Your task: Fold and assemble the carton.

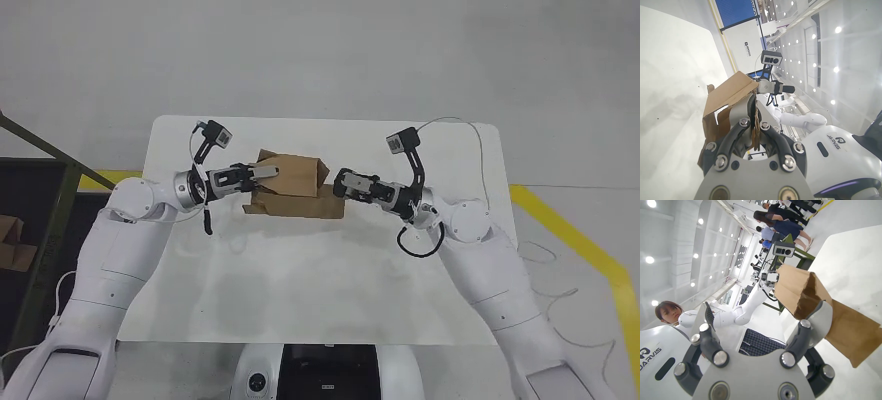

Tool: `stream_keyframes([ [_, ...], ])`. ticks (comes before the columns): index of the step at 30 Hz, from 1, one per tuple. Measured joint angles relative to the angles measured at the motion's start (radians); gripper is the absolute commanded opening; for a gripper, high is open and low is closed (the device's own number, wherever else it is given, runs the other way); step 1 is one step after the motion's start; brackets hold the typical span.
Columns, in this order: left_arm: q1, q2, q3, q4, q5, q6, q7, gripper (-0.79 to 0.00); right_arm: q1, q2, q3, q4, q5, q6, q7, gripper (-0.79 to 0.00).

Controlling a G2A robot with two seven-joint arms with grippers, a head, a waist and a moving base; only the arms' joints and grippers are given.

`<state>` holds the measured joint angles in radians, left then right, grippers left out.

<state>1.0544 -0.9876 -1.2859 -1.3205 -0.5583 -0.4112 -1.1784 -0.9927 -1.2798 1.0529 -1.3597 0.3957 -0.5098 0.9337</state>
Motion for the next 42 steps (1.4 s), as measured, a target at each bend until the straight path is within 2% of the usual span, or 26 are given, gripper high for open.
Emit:
stream_keyframes([
  [9, -0.002, -0.003, 0.011, -0.005, -0.023, 0.006, -0.033, -0.785, 0.038, -0.014, -0.046, 0.032, 0.036, 0.023, 0.016, -0.071],
  [28, -0.023, -0.012, 0.022, 0.006, -0.086, 0.013, -0.067, -0.785, 0.067, -0.034, -0.101, 0.075, 0.082, 0.033, 0.038, -0.166],
  [33, -0.031, -0.014, 0.029, 0.013, -0.088, 0.021, -0.079, -0.785, 0.08, -0.04, -0.109, 0.089, 0.096, 0.033, 0.04, -0.215],
  [34, -0.032, -0.014, 0.03, 0.014, -0.087, 0.023, -0.082, -0.785, 0.083, -0.041, -0.11, 0.093, 0.097, 0.032, 0.04, -0.252],
  [36, -0.035, -0.015, 0.032, 0.018, -0.087, 0.027, -0.087, -0.785, 0.089, -0.043, -0.112, 0.104, 0.096, 0.031, 0.039, -0.419],
  [42, -0.04, -0.015, 0.03, 0.03, -0.091, 0.03, -0.097, -0.785, 0.101, -0.045, -0.113, 0.13, 0.083, 0.028, 0.045, -0.529],
])
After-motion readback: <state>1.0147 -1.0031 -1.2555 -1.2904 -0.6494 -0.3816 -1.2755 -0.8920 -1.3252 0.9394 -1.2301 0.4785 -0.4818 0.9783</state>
